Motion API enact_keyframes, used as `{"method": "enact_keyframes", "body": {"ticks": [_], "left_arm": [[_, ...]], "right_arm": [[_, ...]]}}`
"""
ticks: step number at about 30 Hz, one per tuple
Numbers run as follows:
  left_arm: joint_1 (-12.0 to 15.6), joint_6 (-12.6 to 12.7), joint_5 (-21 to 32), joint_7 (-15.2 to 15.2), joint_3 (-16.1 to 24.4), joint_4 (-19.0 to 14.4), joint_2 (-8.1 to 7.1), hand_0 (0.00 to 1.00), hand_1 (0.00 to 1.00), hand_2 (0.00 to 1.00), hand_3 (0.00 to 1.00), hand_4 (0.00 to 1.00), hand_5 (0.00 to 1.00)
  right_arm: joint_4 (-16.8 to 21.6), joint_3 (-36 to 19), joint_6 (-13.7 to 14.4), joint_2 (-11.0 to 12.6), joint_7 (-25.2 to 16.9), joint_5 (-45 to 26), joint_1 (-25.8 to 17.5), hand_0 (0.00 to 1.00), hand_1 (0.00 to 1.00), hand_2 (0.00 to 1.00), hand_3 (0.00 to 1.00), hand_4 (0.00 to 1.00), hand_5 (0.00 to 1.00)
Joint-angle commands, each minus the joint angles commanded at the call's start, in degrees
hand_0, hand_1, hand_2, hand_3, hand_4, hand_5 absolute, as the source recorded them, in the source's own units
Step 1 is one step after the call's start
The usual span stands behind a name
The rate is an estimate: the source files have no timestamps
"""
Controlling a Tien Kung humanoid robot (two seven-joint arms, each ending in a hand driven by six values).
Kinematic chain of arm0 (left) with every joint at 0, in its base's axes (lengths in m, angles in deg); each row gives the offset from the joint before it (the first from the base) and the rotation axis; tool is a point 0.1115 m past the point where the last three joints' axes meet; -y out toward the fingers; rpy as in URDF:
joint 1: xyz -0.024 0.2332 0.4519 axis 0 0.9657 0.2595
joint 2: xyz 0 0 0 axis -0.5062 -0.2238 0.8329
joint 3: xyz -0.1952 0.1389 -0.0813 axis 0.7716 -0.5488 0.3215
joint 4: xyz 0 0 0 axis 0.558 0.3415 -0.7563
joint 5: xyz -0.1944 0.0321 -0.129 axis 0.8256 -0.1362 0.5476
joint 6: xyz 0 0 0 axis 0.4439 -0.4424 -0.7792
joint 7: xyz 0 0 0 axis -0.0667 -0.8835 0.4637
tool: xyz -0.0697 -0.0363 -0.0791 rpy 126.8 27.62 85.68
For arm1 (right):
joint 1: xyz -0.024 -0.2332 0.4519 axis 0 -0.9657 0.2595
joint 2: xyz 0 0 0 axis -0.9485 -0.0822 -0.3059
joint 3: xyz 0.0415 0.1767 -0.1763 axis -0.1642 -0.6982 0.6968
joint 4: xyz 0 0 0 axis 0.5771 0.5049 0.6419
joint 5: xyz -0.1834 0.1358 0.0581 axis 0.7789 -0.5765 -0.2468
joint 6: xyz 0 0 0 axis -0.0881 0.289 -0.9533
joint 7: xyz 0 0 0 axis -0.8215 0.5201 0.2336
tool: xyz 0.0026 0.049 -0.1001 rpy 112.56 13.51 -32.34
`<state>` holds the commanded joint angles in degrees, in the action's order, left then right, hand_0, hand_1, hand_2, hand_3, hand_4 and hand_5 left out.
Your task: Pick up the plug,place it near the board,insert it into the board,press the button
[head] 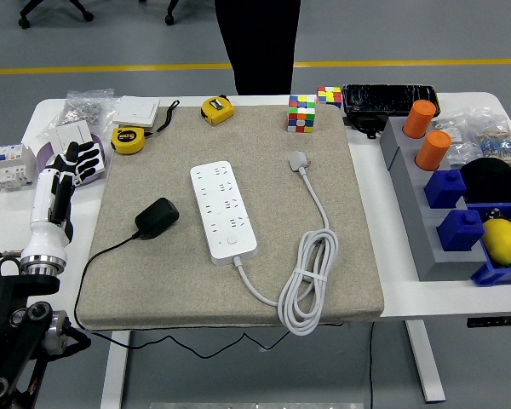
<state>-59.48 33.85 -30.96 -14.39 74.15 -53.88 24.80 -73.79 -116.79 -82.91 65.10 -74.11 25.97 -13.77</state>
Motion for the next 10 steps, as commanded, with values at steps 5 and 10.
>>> {"method": "enact_keyframes", "body": {"ticks": [5, 10], "left_arm": [[0.11, -0.24, -0.8, -0.63, -0.01, -0.06, 0.06, 0.623, 0.594, 0.58, 0.644, 0.926, 0.871], [0.13, -0.45, -1.33, -1.01, -0.03, -0.17, 0.08, 0.623, 0.594, 0.58, 0.644, 0.926, 0.871]], "right_arm": [[0.0, 0.41, -0.47, -0.28, 0.38, -0.13, -0.11, 0.796, 0.704, 0.71, 0.698, 0.996, 0.739], [0.0, 0.58, -0.53, -0.37, 0.52, 0.0, -0.1, 0.796, 0.704, 0.71, 0.698, 0.996, 0.739]]}}
